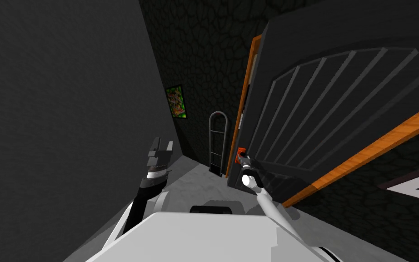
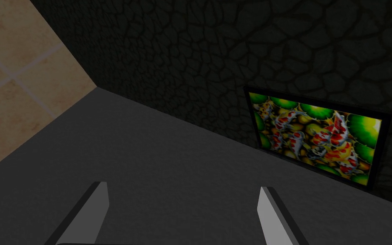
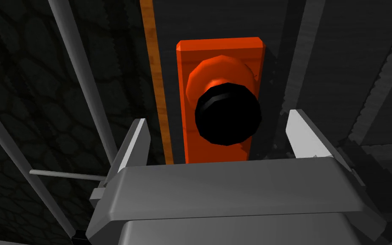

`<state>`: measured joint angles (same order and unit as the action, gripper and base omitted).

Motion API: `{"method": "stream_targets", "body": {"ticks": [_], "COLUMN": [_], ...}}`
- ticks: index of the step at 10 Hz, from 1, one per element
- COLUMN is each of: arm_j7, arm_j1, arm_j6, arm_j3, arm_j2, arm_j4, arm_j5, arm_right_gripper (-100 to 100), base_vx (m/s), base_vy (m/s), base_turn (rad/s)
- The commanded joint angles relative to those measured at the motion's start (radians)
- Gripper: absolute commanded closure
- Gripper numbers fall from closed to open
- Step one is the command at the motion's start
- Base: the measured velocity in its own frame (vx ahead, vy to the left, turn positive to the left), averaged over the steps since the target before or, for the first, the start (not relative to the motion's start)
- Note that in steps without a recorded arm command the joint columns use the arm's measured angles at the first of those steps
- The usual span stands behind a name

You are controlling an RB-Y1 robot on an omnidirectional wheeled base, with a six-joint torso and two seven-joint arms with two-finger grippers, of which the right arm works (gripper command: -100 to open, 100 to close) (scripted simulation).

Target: Pull the door open

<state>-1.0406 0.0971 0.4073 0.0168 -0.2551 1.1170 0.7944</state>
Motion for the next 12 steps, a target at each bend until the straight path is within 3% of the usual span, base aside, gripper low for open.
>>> {"method": "stream_targets", "body": {"ticks": [1,2,3,4,9,10,12], "arm_j7": [-0.029,-0.045,-0.035,-0.035,-0.035,-0.058,-0.083], "arm_j1": [-0.013,-0.017,-0.005,-0.005,-0.005,-0.016,-0.026], "arm_j6": [0.008,0.013,0.016,0.016,0.016,0.014,0.014], "arm_j3": [-0.012,-0.019,-0.01,-0.01,-0.01,0.005,0.024], "arm_j2": [-0.034,-0.055,-0.039,-0.039,-0.039,-0.06,-0.08], "arm_j4": [-0.007,-0.013,-0.023,-0.023,-0.023,-0.015,-0.004], "arm_j5": [0.01,0.015,0.01,0.01,0.01,0.013,0.016], "arm_right_gripper": [-100,-100,-100,100,100,100,100], "base_vx": [0.197,0.17,0.076,-0.008,-0.014,-0.135,-0.236], "base_vy": [0.001,-0.004,-0.004,-0.006,-0.003,-0.053,-0.068], "base_turn": [0.158,0.15,0.023,-0.059,0.005,0.143,0.164]}}
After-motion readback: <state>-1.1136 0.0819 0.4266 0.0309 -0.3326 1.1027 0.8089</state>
